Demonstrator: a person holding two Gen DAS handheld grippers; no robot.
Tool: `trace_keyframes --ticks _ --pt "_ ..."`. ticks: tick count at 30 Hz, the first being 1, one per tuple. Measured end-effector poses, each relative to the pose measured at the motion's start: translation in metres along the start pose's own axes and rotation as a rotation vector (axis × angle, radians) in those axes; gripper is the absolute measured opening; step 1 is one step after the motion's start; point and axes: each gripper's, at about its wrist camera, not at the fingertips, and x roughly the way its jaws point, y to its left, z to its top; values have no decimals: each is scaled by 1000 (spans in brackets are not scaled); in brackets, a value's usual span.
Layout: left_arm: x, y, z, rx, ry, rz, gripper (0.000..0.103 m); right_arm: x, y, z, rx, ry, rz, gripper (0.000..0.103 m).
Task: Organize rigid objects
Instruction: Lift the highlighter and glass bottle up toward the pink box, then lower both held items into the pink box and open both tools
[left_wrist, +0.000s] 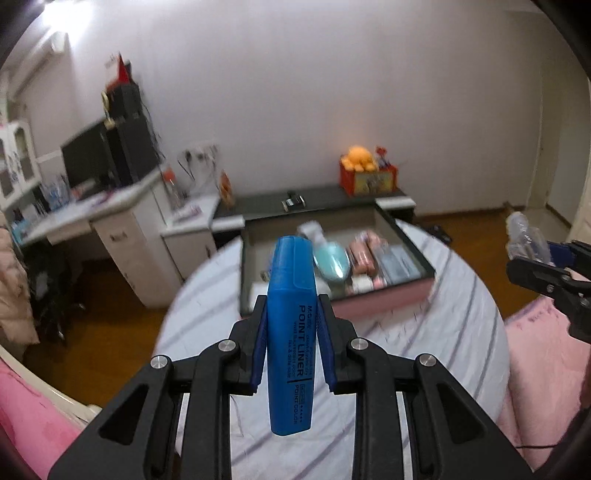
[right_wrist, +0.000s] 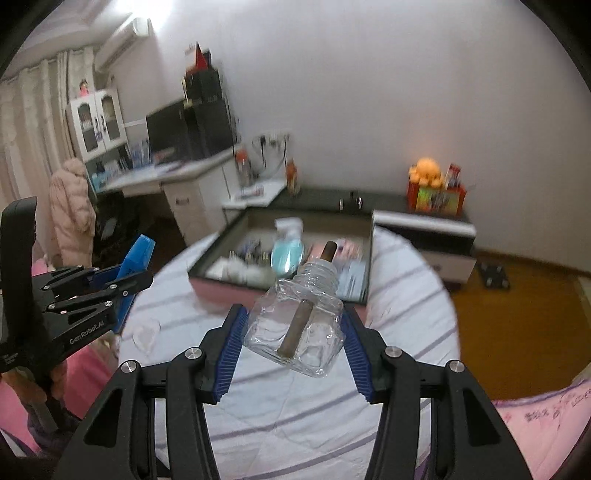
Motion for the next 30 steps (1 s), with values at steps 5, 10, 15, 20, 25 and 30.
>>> trace_keyframes --ticks 5,10,15,20,25,30 --pt "-16 -4 12 11 -58 -20 25 -26 6 11 -27 -80 -3 53" --pt "-22 -9 15 24 -71 -17 25 -37 10 10 -37 -105 7 53" --pt "-24 -12 18 31 -77 -23 25 -40 12 12 -47 -113 1 53" --pt "-17 -11 19 30 -65 -23 25 -37 11 12 -51 -113 7 53" --pt "-4 -8 22 20 -51 -13 25 -27 7 15 -49 -100 8 53" --pt "20 -2 31 16 -26 -4 25 -12 2 24 -49 -88 9 53"
